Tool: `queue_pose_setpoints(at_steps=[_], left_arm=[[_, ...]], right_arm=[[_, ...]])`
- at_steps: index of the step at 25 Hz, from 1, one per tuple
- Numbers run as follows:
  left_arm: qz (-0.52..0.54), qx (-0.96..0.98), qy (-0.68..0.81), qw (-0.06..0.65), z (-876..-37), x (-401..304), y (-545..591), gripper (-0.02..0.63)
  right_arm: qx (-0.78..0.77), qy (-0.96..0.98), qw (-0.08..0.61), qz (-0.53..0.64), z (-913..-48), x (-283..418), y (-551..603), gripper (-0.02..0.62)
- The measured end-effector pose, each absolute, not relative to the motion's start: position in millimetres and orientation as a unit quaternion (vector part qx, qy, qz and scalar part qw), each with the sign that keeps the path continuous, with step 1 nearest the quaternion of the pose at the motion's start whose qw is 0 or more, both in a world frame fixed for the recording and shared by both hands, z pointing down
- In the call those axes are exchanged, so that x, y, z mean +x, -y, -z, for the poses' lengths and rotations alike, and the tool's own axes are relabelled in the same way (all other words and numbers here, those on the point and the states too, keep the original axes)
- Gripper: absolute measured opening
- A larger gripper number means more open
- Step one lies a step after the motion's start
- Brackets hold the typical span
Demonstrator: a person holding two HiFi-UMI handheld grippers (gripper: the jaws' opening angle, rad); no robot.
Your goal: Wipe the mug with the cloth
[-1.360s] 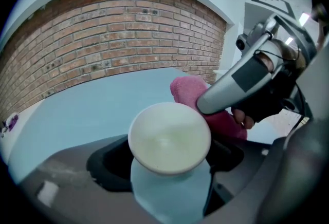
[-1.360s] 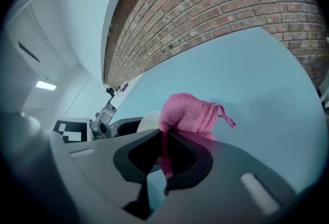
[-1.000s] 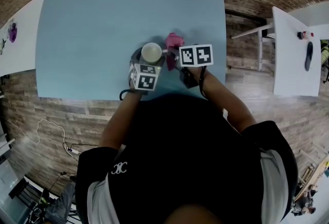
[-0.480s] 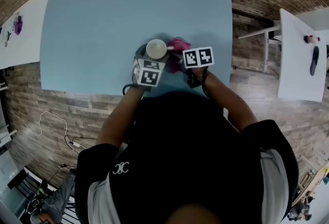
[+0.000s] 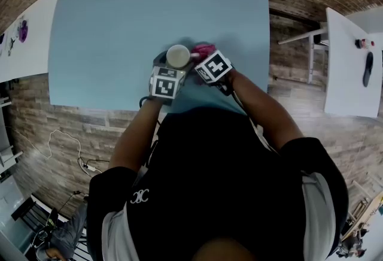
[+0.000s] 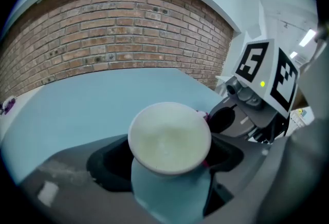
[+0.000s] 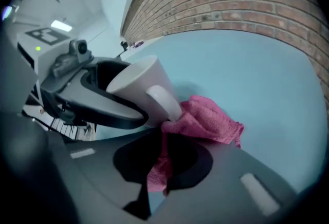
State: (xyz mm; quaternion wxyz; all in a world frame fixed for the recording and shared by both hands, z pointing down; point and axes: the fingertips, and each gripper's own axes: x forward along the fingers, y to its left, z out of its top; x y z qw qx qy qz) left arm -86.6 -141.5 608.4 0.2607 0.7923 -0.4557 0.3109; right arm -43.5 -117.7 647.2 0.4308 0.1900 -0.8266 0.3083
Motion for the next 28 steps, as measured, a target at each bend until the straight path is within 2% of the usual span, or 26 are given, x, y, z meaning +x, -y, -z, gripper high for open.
queue_pose_setpoints(at_steps=[4, 8, 21, 25, 28], left_arm=[[-0.302, 0.789, 0.466, 0.263, -608, -86, 144, 0.433], [-0.297, 0.785, 0.474, 0.264, -608, -86, 146, 0.433], [-0.328, 0.786, 0.465, 0.241, -612, -84, 143, 0.434], [-0.330, 0.783, 0.472, 0.235, -613, -83, 142, 0.434], [-0.325, 0.782, 0.475, 0.239, -615, -78, 144, 0.434]], right_arm=[[0.122, 0.855, 0.437, -0.253, -637, -69, 106, 0.040], [0.134, 0.848, 0.486, -0.163, -642, -51, 112, 0.038], [0.105, 0.863, 0.495, -0.010, -645, -51, 81, 0.038], [0.102, 0.869, 0.482, -0.041, -647, -46, 69, 0.038], [0.121, 0.875, 0.442, -0.156, -643, -34, 65, 0.038]])
